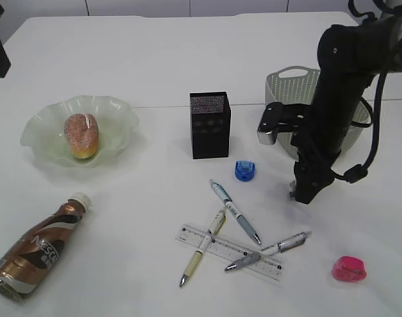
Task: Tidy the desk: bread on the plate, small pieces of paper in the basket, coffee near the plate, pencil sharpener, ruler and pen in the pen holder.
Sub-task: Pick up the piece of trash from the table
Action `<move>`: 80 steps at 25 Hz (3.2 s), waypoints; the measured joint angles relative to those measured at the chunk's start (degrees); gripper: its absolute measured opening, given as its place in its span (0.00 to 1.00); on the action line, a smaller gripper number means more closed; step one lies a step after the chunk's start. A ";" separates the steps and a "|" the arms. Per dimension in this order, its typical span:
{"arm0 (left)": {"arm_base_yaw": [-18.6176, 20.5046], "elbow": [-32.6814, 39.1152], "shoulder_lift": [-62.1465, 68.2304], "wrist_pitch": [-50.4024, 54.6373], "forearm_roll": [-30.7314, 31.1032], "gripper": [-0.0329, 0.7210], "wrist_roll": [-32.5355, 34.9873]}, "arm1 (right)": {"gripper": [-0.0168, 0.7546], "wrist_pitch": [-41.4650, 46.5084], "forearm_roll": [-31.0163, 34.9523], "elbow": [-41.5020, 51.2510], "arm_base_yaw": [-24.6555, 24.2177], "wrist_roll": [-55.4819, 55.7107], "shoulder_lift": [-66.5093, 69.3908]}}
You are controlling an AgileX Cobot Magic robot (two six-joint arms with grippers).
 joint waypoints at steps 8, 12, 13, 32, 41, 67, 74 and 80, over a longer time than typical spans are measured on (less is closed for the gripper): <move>0.00 0.00 0.00 0.00 -0.13 0.68 0.00 | 0.65 -1.66 -0.24 0.00 0.00 0.00 0.70; 0.00 0.00 0.00 0.00 -0.23 0.68 0.00 | 0.65 -2.03 -0.86 0.00 0.00 0.00 2.07; 0.00 0.00 0.00 0.00 -0.23 0.68 0.00 | 0.65 -2.31 -0.86 0.00 0.00 0.00 2.19; 0.00 0.00 0.00 0.00 -0.36 0.68 0.00 | 0.65 -6.11 -1.43 -0.21 0.00 0.00 4.13; 0.00 0.00 0.00 0.00 -0.36 0.68 0.00 | 0.65 -7.31 -5.36 -0.21 0.00 0.00 4.13; 0.00 0.00 0.00 0.00 -0.36 0.65 0.00 | 0.65 -7.35 -5.99 -0.21 0.00 0.00 4.13; 0.00 0.00 0.00 0.00 -0.36 0.64 0.00 | 0.65 -8.25 -5.99 -0.21 0.00 0.00 4.13; 0.00 0.00 0.00 0.00 -0.36 0.63 0.00 | 0.65 -8.49 -5.99 -0.21 0.00 0.00 5.03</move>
